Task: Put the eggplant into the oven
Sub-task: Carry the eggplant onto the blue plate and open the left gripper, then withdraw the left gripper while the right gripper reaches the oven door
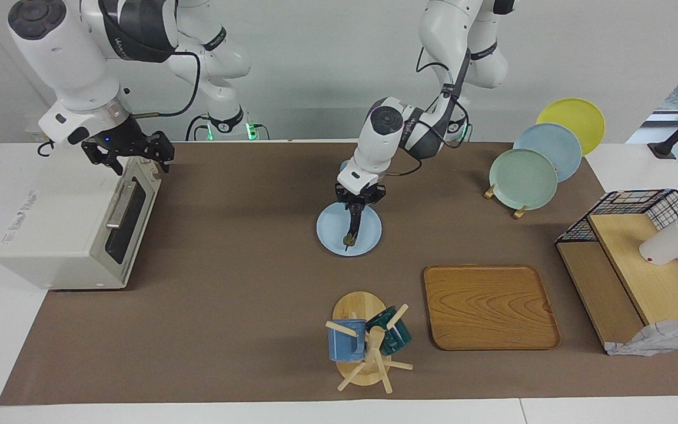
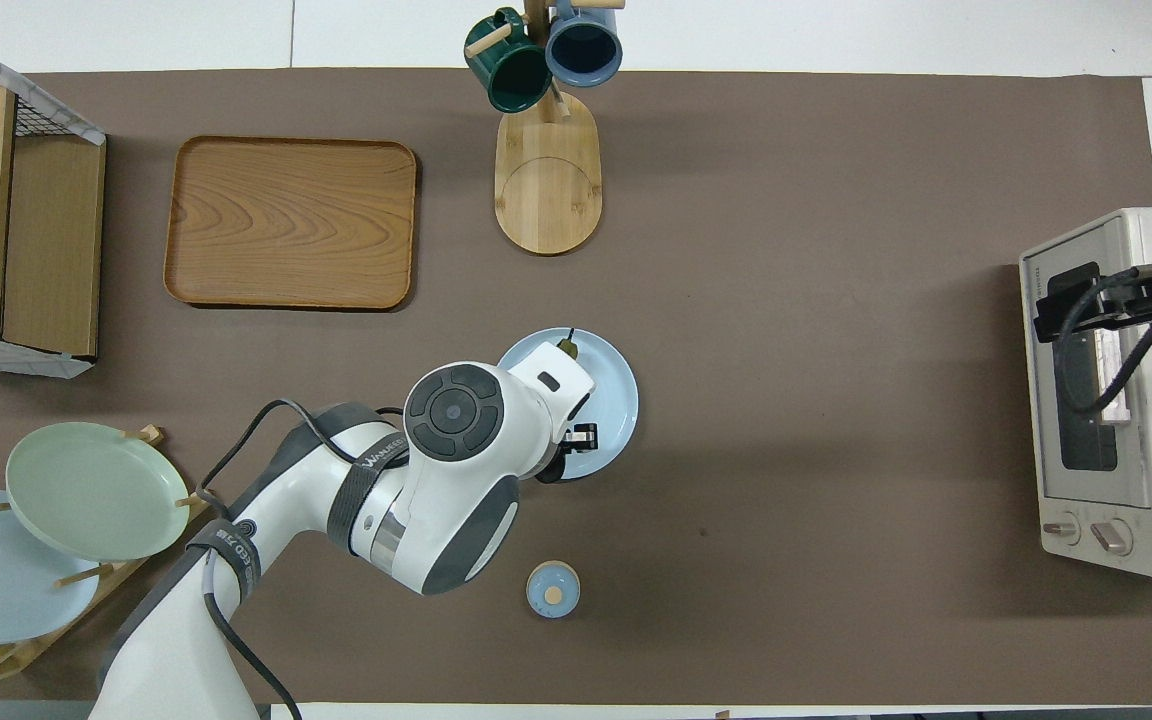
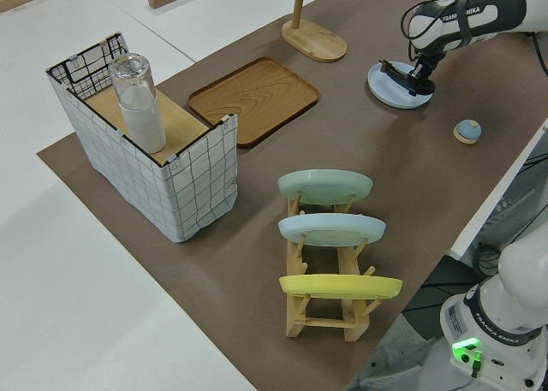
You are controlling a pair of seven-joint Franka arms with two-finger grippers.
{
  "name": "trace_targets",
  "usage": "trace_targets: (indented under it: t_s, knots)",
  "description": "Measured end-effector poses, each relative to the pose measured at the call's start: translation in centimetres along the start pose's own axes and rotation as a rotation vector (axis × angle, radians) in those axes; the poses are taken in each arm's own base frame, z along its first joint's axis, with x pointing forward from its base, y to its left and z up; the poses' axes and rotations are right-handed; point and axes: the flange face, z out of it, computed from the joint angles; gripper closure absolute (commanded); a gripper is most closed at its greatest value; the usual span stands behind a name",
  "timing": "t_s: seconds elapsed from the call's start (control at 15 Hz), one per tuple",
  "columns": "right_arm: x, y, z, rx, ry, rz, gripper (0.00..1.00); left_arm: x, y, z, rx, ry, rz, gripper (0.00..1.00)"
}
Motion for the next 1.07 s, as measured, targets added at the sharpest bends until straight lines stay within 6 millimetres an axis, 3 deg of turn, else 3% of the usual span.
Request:
trace_targets:
  t_s: [0.4,0.6,0.74,0.94,1.0,1.07]
  knots:
    - [-0.1,0.7,0.0,0.001,0.0,0.013,0.0,0.7,-0.5,-1.0,-0.002,0.002,-0.018,0.0]
    - [-0.1,0.7,0.0,0.001,0.0,0.013,0.0,2.9,-3.2,-5.3,0.007,-0.027,-0.056,0.0]
    - [-0.1,0.7,0.0,0.001,0.0,0.012,0.0,4.8,-7.2,-10.0,-0.001,-0.026,-0.067,0.0]
    - [0.0,-0.1,0.0,0.0,0.0,-0.007,0.0,7.0,-16.4,-17.0,-0.012,-0.008,-0.028,0.0]
    - [0.0,-0.3,0.0,0.0,-0.001,-0.015,0.17,7.5,-19.5,-18.9,-0.005,0.003,-0.019,0.0]
    - [0.0,-0.3,0.1,0.0,-0.002,-0.017,0.43,8.0,-22.1,-20.6,-0.002,0.012,-0.007,0.0]
